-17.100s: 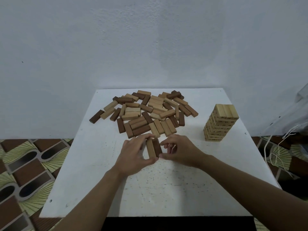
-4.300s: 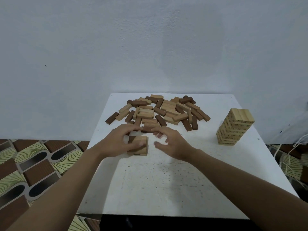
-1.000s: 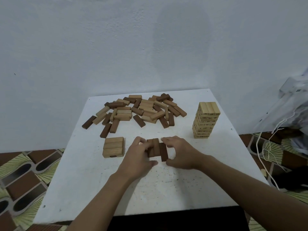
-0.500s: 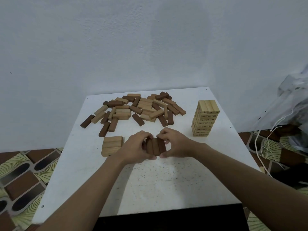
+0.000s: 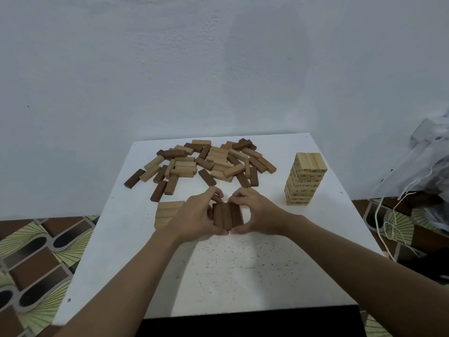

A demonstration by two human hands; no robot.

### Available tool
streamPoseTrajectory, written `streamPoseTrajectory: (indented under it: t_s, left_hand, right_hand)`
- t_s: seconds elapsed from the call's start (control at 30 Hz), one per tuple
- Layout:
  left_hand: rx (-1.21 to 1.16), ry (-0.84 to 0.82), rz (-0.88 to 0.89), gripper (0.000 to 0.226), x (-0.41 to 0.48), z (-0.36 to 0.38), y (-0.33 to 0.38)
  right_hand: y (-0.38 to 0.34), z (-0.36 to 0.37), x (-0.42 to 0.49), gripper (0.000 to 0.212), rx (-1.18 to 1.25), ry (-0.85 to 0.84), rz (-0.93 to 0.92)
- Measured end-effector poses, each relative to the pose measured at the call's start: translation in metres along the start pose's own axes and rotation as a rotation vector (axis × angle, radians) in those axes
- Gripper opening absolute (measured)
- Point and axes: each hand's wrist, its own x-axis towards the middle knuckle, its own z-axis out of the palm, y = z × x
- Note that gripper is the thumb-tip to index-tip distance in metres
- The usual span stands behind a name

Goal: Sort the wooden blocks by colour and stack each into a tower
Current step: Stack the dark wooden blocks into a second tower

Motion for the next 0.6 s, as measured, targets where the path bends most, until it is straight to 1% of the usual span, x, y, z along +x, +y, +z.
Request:
streamPoseTrajectory:
  t_s: [0.17,0.23,0.3,0.43,0.5,0.6]
  left_hand:
    - [0.057,0.003,0.049,0.074,-0.015,-0.05,-0.004]
    - [0.085,0.005,0.043,0.08,-0.019,-0.072,-0.009]
    - [0.042,-0.007,0.02,0.083,-0.021,-0.092,-0.017]
    - [0.031,-0.025,-0.027,0.079,-0.026,-0.117,-0.039]
    - [0.017,-0.016,-0.039,0.078,-0.03,-0.122,-0.047]
    - [-0.006,0.0,-0.043,0.077,-0.033,-0.118,-0.06]
  right_hand:
    - [-0.035,-0.003,0.018,0.069,-0.009,0.09,-0.1]
    - [-0.051,0.0,0.032,0.071,-0.02,0.115,-0.092]
    - [-0.068,0.005,0.048,0.071,-0.028,0.121,-0.067]
    - [-0.095,0.013,0.072,0.063,-0.084,0.073,-0.034]
    - [-0.103,0.018,0.079,0.063,-0.105,0.049,-0.04]
    - [-0.111,0.024,0.085,0.063,-0.198,-0.008,-0.017]
